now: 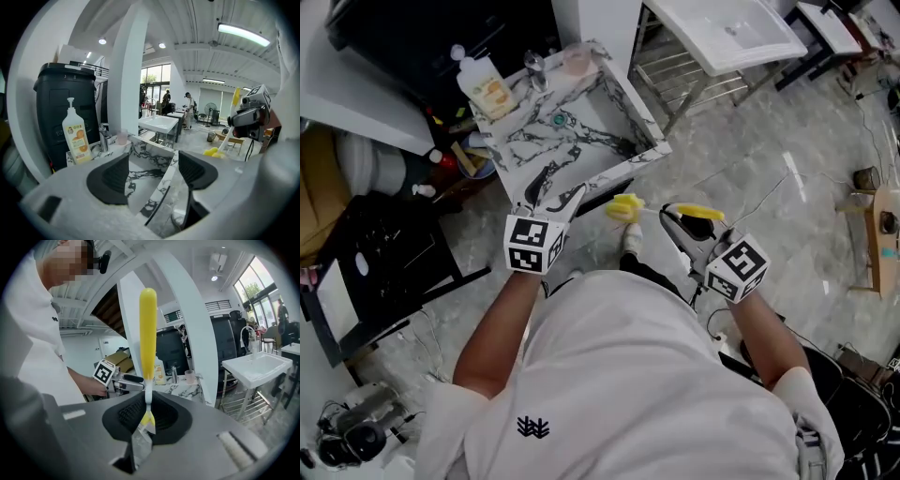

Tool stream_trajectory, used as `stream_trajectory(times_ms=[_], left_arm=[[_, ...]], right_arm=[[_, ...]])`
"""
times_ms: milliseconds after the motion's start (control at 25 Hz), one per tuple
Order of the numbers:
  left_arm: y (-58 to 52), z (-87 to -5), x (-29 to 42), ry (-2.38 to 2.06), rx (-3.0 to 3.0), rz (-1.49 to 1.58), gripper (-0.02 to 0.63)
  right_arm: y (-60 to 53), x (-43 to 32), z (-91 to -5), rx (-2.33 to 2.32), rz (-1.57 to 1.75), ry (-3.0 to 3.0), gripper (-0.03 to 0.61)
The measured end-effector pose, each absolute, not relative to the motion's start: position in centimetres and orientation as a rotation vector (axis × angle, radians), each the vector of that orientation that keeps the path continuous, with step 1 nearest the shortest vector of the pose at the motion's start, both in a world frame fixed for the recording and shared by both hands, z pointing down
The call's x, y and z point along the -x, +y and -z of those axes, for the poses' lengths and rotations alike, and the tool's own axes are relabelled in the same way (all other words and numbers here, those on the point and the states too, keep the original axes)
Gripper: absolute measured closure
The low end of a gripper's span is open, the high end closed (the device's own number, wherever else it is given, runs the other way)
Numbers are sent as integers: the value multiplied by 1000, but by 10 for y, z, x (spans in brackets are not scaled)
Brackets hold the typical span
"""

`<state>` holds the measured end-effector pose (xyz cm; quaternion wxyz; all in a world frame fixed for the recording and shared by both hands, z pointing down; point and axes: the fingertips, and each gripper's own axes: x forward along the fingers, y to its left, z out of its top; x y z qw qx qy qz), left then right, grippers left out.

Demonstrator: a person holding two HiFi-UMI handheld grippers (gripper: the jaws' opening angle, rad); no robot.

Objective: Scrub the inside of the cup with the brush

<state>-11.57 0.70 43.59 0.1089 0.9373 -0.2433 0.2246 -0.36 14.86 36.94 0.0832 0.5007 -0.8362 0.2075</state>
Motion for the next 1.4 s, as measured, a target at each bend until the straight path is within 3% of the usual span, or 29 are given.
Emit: stream_trajectory(times_ms=[560,1400], left_arm=[[-78,-474,15,-962,-2636,-689,241],[-183,-525,-17,-888,-2625,-671,203]], right_arm=[[112,-92,-382,-1363,-664,-2572,534],[39,-55,-390,-1511,-676,-2455,535]])
